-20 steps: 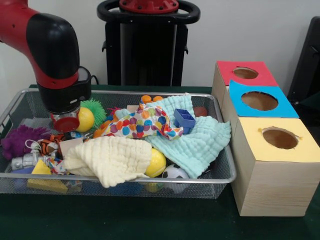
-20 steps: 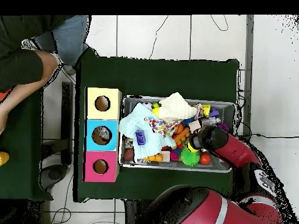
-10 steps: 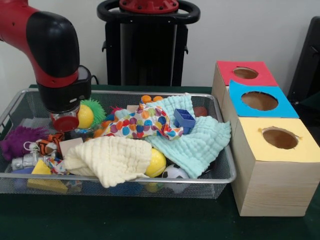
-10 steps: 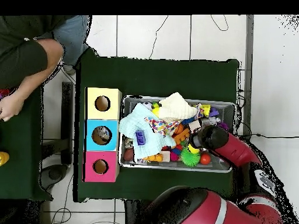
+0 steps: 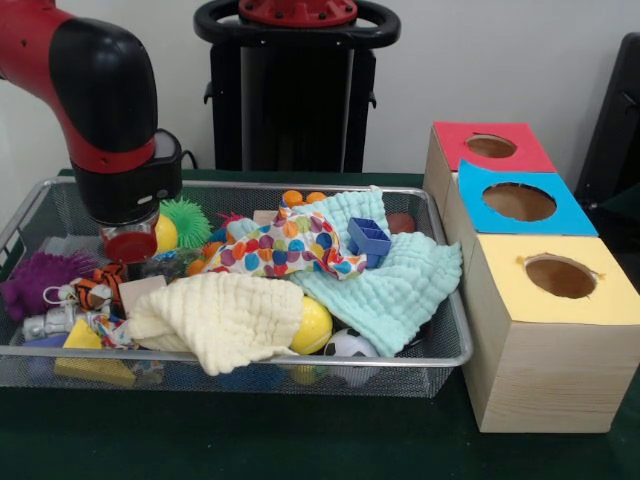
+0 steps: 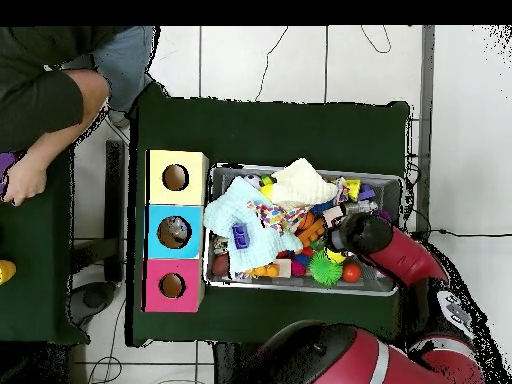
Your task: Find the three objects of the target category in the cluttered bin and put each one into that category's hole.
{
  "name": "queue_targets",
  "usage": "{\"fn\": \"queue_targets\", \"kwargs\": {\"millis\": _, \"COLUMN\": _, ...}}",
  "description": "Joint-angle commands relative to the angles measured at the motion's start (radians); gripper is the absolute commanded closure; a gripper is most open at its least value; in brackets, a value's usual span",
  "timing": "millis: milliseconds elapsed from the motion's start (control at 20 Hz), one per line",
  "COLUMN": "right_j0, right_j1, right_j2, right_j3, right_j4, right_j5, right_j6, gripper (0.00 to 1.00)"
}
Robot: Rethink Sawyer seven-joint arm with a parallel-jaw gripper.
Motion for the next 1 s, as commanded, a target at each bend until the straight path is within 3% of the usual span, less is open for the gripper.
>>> {"fn": "queue_targets", "kwargs": {"millis": 50, "right_j0": 0.000, "right_j1": 0.045, "right_j2": 0.138, "right_j3": 0.050, "right_j4": 0.045, "right_j5": -0.045, "right_j6": 0.098, "gripper": 1.00}}
{"fn": "queue_targets", "kwargs": {"millis": 550, "right_j0": 0.021, "right_j1": -0.066, "right_j2": 0.083, "right_j3": 0.074, "right_j4": 0.034, "right_j5": 0.123, "right_j6": 0.079, "gripper": 1.00}}
{"fn": "queue_targets", "kwargs": {"millis": 1000, "right_j0": 0.016, "right_j1": -0.113, "right_j2": 0.063, "right_j3": 0.072, "right_j4": 0.015, "right_j5": 0.185, "right_j6": 0.055, "gripper": 1.00}}
